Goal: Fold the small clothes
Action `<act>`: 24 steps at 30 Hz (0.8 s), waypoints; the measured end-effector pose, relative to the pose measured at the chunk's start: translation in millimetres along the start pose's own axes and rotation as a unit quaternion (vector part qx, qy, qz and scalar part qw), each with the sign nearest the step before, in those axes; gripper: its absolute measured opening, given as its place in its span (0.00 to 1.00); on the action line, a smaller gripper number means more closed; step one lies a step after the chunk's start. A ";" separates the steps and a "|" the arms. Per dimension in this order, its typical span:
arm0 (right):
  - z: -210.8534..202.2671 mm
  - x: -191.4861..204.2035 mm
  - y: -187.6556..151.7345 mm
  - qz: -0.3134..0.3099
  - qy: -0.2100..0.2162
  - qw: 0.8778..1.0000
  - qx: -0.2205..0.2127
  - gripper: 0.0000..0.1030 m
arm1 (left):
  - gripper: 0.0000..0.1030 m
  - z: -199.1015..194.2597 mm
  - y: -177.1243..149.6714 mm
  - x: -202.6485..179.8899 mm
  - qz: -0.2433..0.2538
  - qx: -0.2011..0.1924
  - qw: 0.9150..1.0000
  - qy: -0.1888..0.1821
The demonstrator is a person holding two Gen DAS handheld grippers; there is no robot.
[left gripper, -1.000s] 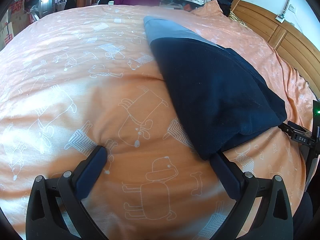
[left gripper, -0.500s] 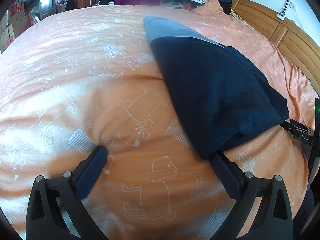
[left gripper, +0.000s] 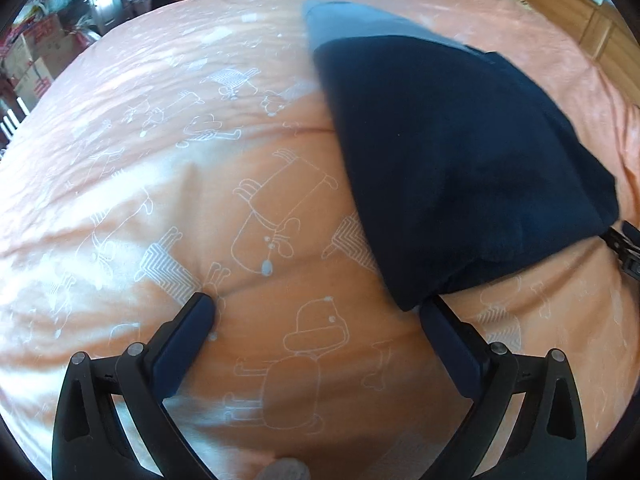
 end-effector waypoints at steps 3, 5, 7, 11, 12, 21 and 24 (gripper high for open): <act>1.4 1.4 1.6 -0.005 -0.004 1.000 0.004 1.00 | 1.00 2.2 -0.3 -3.1 0.000 -0.011 1.000 0.009; 2.0 1.2 2.3 -0.004 0.000 1.000 0.002 1.00 | 1.00 2.4 -0.4 -3.2 -0.001 -0.014 1.000 0.008; 3.4 -1.3 5.7 -0.004 0.011 1.000 0.006 1.00 | 1.00 2.8 0.1 -2.2 -0.002 -0.014 1.000 0.005; -22.3 -7.1 8.1 -0.005 0.045 0.999 -0.022 1.00 | 1.00 2.0 -0.3 0.6 -0.003 -0.020 1.000 0.000; -33.6 -7.6 8.4 -0.005 0.052 0.998 -0.039 1.00 | 1.00 0.7 -1.3 1.2 -0.005 -0.021 1.000 -0.003; -238.0 26.7 23.2 -0.030 0.184 0.950 -0.249 1.00 | 1.00 -110.1 6.7 15.3 -0.014 -0.142 0.990 0.023; -326.4 48.4 31.5 -0.055 0.193 0.918 -0.341 1.00 | 1.00 -219.2 13.1 20.4 -0.006 -0.263 0.962 0.070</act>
Point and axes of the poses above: each gripper's, at about its wrist camera, not at the fingertips, and z roughly the way its jaws point, x to its left, y to its top, the point moved 2 cm from there along z, roughly the way its jaws point, and after that the axes turned 11 degrees about z, right-handed, at the moved point
